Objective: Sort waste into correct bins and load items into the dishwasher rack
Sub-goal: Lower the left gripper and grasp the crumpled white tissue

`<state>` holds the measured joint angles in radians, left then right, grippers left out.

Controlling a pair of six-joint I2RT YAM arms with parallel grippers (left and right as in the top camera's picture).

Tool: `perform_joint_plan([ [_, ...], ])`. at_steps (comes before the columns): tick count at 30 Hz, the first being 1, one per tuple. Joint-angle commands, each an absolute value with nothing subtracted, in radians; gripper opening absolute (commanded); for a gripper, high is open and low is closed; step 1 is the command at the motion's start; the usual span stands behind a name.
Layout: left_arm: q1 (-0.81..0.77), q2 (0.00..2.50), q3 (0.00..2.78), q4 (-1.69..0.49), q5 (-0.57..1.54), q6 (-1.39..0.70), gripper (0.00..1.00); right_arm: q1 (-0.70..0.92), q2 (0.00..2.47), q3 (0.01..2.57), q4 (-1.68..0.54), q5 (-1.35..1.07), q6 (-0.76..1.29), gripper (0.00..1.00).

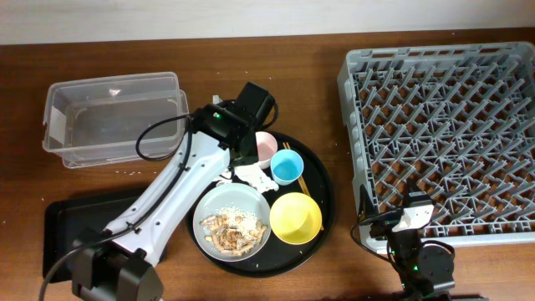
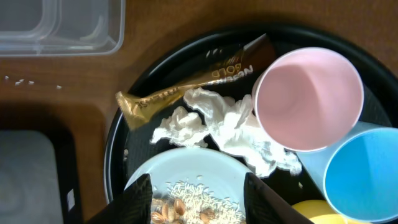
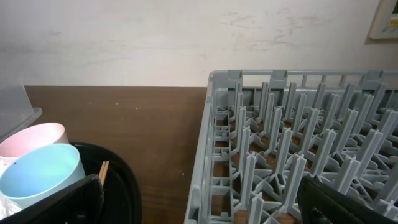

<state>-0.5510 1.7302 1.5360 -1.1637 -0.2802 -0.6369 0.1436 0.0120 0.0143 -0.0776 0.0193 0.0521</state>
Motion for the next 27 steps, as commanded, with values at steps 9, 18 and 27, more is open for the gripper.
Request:
perform_joint_plan([
  [9, -0.547, 1.760, 1.331, -0.945, -0.302, -0.632, 0.53, 0.137, 0.006, 0.006, -0.079, 0.031, 0.056, 0.98],
  [18, -0.550, 1.773, 1.201, -0.738, -0.198, -0.450, 0.61, 0.137, 0.006, 0.006, -0.079, 0.031, 0.056, 0.98],
  [27, -0.550, 1.816, 1.175, -0.715, -0.205, -0.450, 0.62, 0.137, 0.006, 0.006, -0.079, 0.031, 0.056, 0.98],
])
